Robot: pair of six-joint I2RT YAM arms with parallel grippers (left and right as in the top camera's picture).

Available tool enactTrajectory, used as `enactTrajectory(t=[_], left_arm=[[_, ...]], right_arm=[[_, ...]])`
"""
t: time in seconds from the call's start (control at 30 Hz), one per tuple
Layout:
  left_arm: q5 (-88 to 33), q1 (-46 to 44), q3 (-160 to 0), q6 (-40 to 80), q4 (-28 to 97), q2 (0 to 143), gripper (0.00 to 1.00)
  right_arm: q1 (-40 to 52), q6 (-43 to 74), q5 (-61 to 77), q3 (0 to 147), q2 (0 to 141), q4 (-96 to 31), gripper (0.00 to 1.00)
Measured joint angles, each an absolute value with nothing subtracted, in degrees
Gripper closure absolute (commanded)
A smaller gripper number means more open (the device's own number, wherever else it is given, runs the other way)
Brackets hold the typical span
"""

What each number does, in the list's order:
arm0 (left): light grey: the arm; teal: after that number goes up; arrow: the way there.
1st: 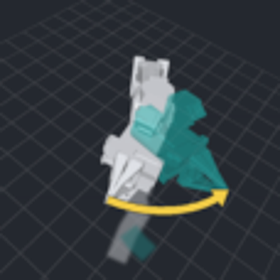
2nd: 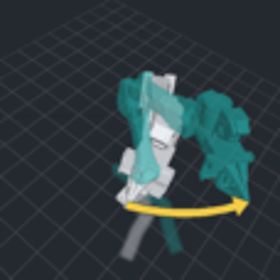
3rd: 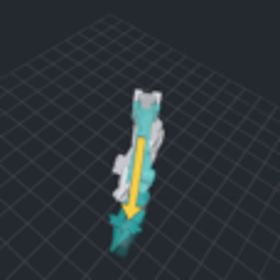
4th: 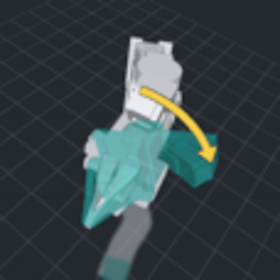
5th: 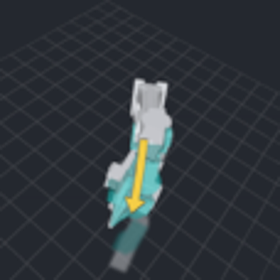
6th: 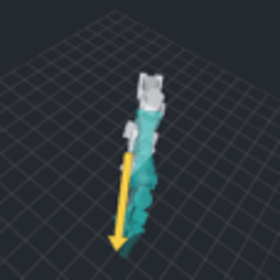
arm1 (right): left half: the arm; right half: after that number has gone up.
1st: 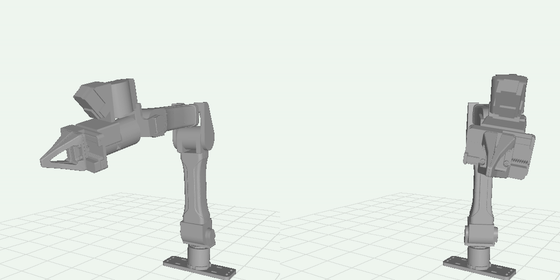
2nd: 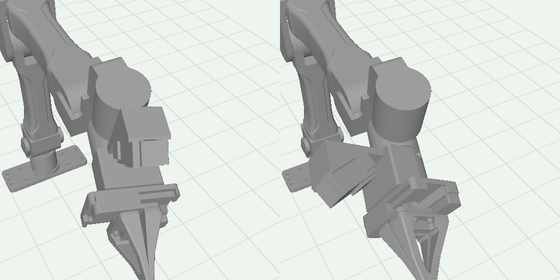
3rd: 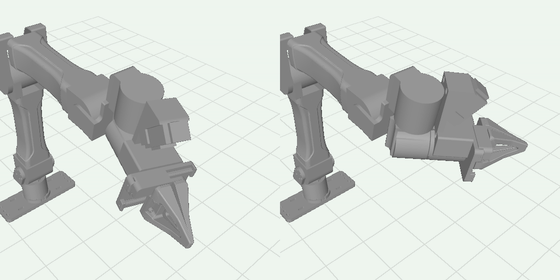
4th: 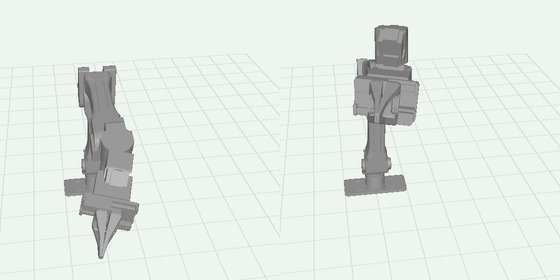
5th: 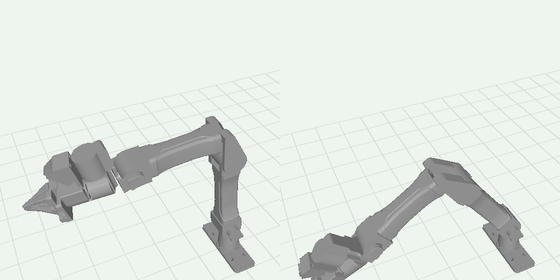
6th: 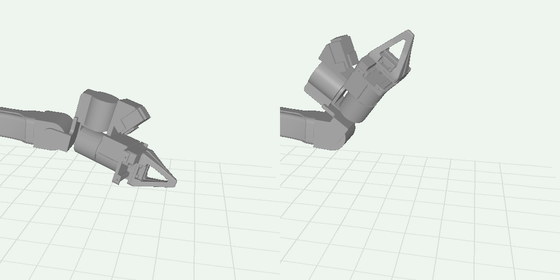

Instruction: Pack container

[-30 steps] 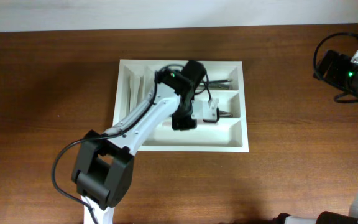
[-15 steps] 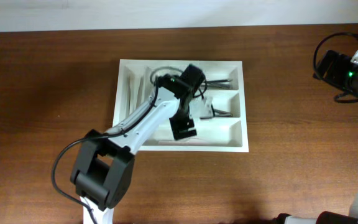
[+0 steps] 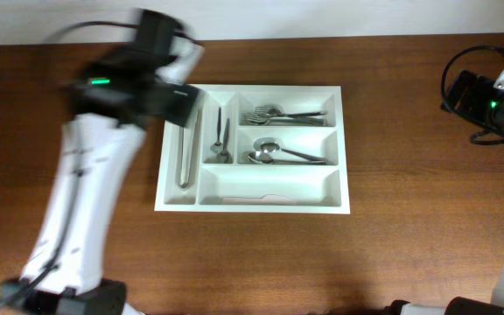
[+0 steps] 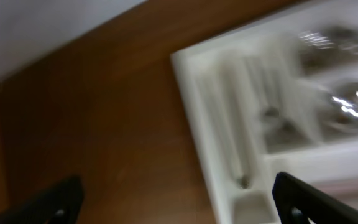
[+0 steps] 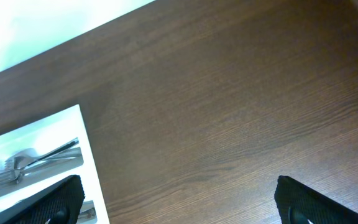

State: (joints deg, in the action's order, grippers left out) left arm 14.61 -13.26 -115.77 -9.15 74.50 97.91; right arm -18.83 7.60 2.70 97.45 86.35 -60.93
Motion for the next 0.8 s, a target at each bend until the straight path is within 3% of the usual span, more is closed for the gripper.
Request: enactTrajectory(t=[0.2, 0.4, 0.8], left_arm=[[13.9, 4.2, -115.8, -0.1, 77.5, 97.2, 0.01], [12.1, 14.7, -115.8, 2.4, 77.9, 97.8, 0.01], [11.5, 21.1, -115.7, 3.1, 78.0, 98.1, 0.01]], right_arm=[[-18.8, 7.6, 2.7, 97.4, 86.3, -60.9, 0.01], [-18.8, 7.6, 2.7, 97.4, 86.3, -60.9, 0.02], [-18.8, 7.6, 2.7, 97.4, 86.3, -60.9, 0.01]])
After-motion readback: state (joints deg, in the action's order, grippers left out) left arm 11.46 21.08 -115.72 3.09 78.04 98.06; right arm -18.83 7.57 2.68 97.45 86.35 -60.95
